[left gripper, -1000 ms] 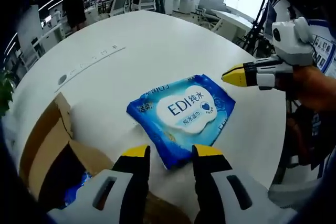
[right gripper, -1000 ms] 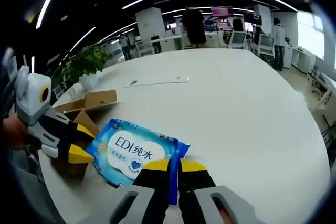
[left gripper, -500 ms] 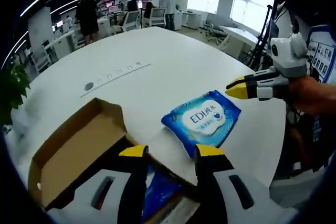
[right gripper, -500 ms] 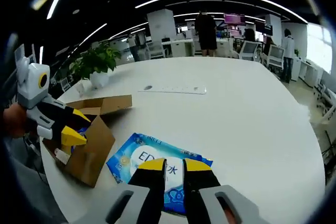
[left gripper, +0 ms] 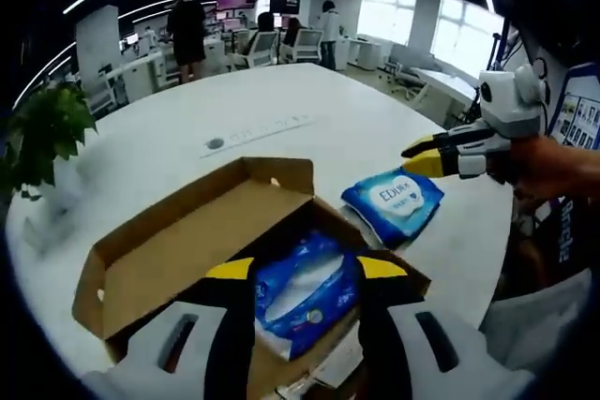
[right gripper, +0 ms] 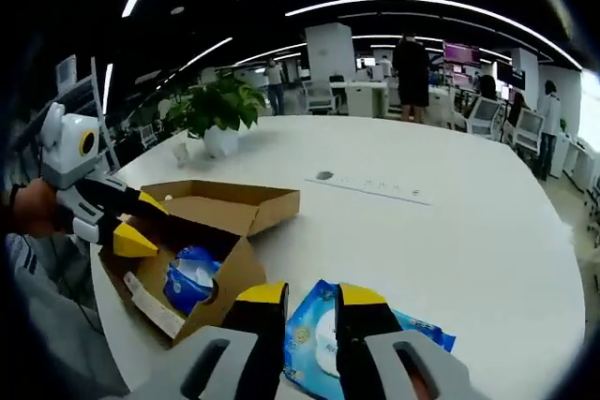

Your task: Operate the shoe box by opening the lid, removing the specified soft item, and placing it in the target area until the item is outside and the box remains undamaged.

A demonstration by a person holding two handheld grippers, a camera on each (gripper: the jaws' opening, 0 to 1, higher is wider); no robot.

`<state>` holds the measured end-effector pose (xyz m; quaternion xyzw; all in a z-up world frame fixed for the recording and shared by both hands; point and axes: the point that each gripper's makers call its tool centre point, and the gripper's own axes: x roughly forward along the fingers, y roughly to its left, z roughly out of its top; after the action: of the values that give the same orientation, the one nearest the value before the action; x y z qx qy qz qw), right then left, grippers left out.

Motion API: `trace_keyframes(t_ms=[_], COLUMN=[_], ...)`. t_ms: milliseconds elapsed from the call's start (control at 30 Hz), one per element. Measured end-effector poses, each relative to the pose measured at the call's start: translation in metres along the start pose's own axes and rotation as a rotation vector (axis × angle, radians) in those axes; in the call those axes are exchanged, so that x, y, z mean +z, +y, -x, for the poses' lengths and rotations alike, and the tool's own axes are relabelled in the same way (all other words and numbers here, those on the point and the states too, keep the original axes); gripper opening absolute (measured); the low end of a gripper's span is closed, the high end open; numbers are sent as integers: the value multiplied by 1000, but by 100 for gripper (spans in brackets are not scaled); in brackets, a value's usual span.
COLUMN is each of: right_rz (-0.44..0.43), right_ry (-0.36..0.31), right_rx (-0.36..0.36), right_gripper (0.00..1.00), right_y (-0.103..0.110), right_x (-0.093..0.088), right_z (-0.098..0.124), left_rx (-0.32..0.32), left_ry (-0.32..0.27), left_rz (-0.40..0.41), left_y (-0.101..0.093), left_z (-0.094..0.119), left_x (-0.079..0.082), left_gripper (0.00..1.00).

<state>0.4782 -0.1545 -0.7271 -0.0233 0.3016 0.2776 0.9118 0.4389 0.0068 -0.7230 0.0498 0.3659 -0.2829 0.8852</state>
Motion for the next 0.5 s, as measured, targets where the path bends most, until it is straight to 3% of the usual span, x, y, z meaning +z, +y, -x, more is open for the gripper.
trace_keyframes(t_ms=[267, 500], right_rz=[71, 119], right_ry=[26, 55], right_rx=[79, 128], right_gripper=[22, 28], right_y=[49, 79], right_x=[7, 9], right_z=[-18, -29], left_rx=[45, 84], left_ry=[-18, -48], left_rz=[62, 144], left_y=[32, 53], left_z=[33, 60], left_x=[-22, -39], left_gripper=[42, 43])
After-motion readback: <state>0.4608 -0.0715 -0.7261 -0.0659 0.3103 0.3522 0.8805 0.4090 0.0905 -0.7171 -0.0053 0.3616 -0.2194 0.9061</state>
